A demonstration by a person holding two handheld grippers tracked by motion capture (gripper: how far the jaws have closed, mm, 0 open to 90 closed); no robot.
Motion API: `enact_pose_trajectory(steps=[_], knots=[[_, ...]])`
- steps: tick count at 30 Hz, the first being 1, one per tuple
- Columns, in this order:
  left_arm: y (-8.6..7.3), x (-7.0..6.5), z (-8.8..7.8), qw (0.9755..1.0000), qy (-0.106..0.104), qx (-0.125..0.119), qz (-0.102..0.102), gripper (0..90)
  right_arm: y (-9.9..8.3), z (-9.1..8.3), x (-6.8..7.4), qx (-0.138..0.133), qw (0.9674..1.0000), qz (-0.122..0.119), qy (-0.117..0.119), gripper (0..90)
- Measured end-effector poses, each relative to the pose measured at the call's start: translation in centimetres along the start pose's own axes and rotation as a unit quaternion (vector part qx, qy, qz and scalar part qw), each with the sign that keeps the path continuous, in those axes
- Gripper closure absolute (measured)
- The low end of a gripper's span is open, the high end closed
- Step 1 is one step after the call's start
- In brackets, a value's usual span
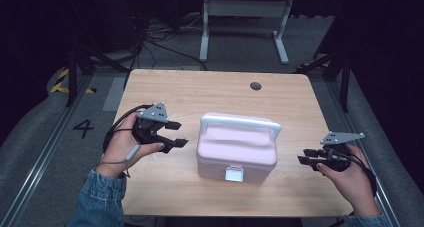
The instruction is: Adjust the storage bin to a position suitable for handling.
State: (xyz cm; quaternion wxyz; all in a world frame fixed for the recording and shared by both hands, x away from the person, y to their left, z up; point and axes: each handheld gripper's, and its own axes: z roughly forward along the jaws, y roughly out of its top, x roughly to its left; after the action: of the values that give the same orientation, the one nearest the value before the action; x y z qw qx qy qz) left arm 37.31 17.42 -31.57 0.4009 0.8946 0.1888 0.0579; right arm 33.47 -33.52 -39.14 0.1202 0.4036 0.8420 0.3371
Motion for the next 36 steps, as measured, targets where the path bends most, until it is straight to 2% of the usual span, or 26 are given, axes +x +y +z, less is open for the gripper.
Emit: enact_pose_trajectory(steps=[2, 7, 10, 15, 21, 28, 29, 33, 34, 36], knots=[[0.2, 0.0, 0.0, 1.0, -0.002, -0.002, 0.001, 39.0, 0.0, 0.0, 0.0, 0.0, 1.0, 0.001, 0.0, 61.8], [1.7, 0.4, 0.4, 0.9993, -0.018, -0.033, 0.007, 36.3, -0.2, 0.0, 0.1, 0.001, 1.0, 0.0, 0.002, 61.6], [2.5, 0.5, 0.9, 0.9993, -0.013, -0.034, 0.014, 35.0, -0.2, 0.0, 0.2, 0.0, 1.0, 0.0, 0.004, 61.5], [3.2, 0.5, 1.8, 0.9989, -0.025, -0.032, 0.023, 34.5, -0.2, -0.1, 0.2, -0.001, 1.0, -0.002, 0.003, 61.4], [4.1, 0.9, 3.8, 0.9986, -0.029, -0.035, 0.028, 35.7, -0.4, -0.3, 0.2, -0.001, 1.0, 0.006, 0.004, 61.1], [4.7, 1.2, 5.4, 0.9981, -0.029, -0.034, 0.042, 41.2, -0.7, -0.5, 0.1, -0.004, 1.0, 0.007, 0.004, 61.1], [4.9, 1.1, 5.7, 0.9979, -0.034, -0.029, 0.047, 46.2, -0.7, -0.6, 0.1, -0.004, 0.9999, 0.009, 0.003, 61.1], [5.2, 0.9, 6.1, 0.9975, -0.035, -0.02, 0.058, 51.6, -0.7, -0.5, 0.1, -0.004, 0.9999, 0.009, 0.004, 61.2], [5.3, 0.7, 6.2, 0.9976, -0.037, -0.02, 0.055, 57.2, -0.7, -0.5, 0.1, -0.003, 0.9999, 0.009, 0.005, 61.1], [5.3, 0.7, 6.2, 0.9975, -0.037, -0.021, 0.056, 60.6, -0.7, -0.5, 0.1, -0.004, 0.9999, 0.008, 0.005, 61.1]])
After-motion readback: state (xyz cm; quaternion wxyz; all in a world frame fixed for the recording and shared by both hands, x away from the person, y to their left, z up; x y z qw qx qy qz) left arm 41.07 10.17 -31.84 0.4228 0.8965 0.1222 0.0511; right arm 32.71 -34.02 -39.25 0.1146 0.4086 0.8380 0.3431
